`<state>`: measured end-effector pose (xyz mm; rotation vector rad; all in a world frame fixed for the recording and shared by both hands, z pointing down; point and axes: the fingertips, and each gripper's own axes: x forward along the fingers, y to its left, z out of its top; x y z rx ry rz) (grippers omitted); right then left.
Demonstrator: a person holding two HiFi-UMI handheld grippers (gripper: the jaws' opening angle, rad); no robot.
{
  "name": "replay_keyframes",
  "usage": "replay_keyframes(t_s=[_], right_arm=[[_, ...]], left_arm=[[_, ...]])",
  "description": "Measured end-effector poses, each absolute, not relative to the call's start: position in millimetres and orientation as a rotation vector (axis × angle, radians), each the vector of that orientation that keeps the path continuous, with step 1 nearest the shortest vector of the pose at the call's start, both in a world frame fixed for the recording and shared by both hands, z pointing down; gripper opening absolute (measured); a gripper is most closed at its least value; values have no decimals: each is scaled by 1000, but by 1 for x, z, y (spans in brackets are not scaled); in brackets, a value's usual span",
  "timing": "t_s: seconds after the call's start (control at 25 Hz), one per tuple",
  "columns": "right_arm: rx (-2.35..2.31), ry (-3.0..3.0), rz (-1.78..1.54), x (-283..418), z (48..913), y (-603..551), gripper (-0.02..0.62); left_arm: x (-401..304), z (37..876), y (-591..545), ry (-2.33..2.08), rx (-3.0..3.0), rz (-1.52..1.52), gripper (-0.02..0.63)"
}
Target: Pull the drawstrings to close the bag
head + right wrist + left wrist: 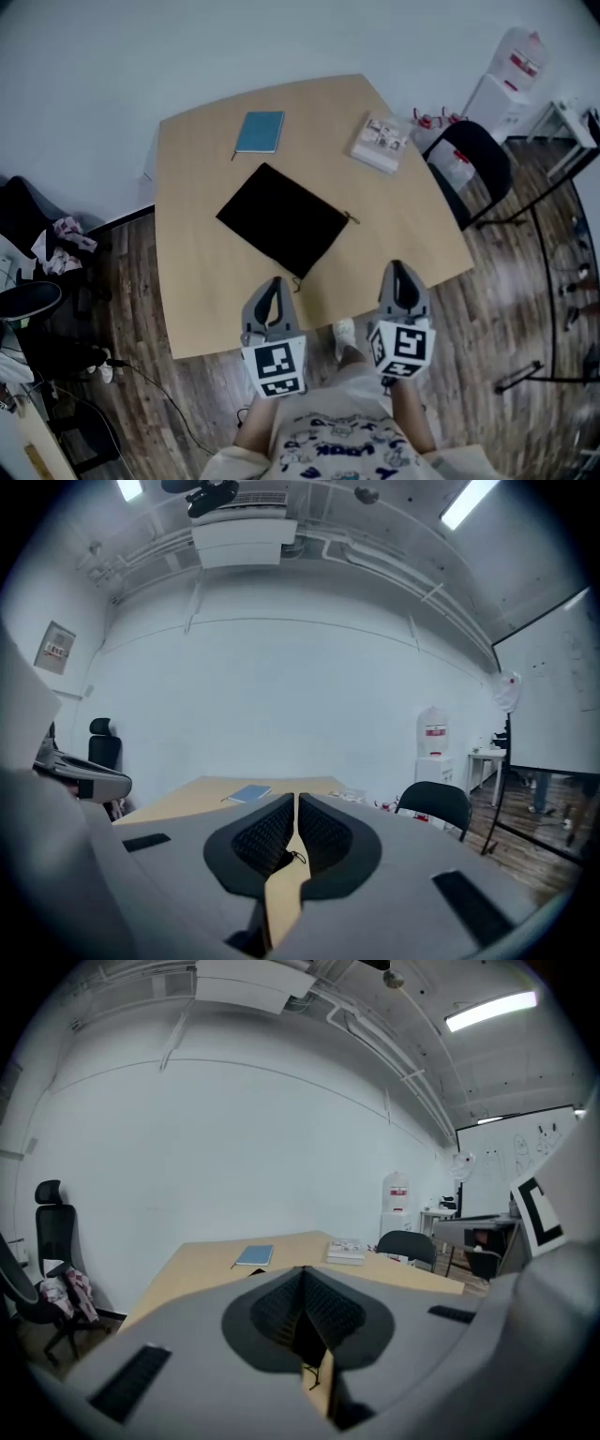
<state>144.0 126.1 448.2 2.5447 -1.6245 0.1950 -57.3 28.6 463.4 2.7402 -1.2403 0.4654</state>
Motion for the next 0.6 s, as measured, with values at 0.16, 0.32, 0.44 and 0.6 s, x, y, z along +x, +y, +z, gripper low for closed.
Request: replay_keyframes(t_s=[0.16,0.32,0.44,0.6], right_arm=[[2388,-1733,249,188,460,80,2],[2209,-1836,354,221,493,39,2],[2050,-1885,415,235,523,14,2],[1874,-1932,502,243,568,-13,35]], left_arm=[[-28,468,-2,-1342,2655,511,0],[-15,484,-24,-1432,2534,546,0],[-15,506,-30,-1463,2407,591,0],[-22,539,-31,-1481,2264,656,0]])
